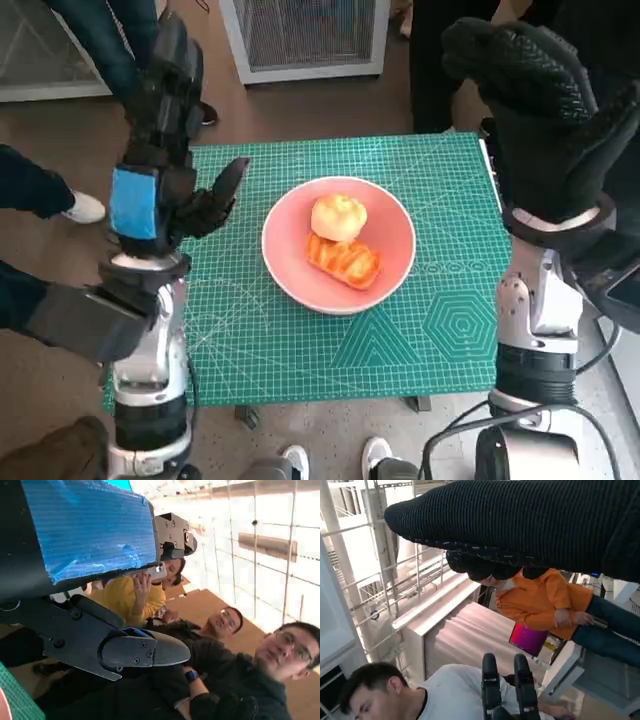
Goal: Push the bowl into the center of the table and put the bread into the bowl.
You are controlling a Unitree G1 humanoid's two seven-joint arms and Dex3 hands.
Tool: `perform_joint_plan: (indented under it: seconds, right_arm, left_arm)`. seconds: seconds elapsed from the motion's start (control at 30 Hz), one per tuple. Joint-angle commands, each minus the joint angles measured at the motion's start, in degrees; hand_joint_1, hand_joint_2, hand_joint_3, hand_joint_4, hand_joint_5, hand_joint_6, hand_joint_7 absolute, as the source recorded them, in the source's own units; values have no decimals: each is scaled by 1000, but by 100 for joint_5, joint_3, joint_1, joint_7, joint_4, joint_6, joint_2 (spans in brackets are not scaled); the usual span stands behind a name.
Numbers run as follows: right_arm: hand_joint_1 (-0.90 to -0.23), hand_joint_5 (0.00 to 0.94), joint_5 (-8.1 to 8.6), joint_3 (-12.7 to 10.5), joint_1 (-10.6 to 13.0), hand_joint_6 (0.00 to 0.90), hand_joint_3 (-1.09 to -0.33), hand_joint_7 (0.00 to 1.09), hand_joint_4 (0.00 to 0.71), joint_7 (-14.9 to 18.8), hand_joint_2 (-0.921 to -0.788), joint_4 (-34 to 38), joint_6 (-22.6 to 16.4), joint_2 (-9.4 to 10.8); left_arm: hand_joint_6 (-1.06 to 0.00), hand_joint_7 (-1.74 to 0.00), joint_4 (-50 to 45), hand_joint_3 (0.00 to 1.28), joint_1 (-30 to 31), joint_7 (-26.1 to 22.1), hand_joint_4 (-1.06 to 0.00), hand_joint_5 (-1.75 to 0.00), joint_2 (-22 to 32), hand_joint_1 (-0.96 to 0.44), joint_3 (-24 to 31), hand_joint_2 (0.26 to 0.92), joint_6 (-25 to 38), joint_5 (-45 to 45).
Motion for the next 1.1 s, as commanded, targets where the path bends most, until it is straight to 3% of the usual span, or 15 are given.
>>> perform_joint_plan:
  seconds: [0.03,1.1]
  right_arm:
    - [-643,2,-87,33,-9,239,-725,395,322,-77,-921,51,51,-39]
    - [-639,0,-315,136,-327,240,-744,415,314,-120,-921,551,-199,22]
  left_arm:
    - [-76,-222,-58,394,78,132,-105,-21,-132,-779,-49,921,-104,-116]
    - [-77,-209,132,442,17,-144,-135,-14,240,-751,-159,921,-590,-94]
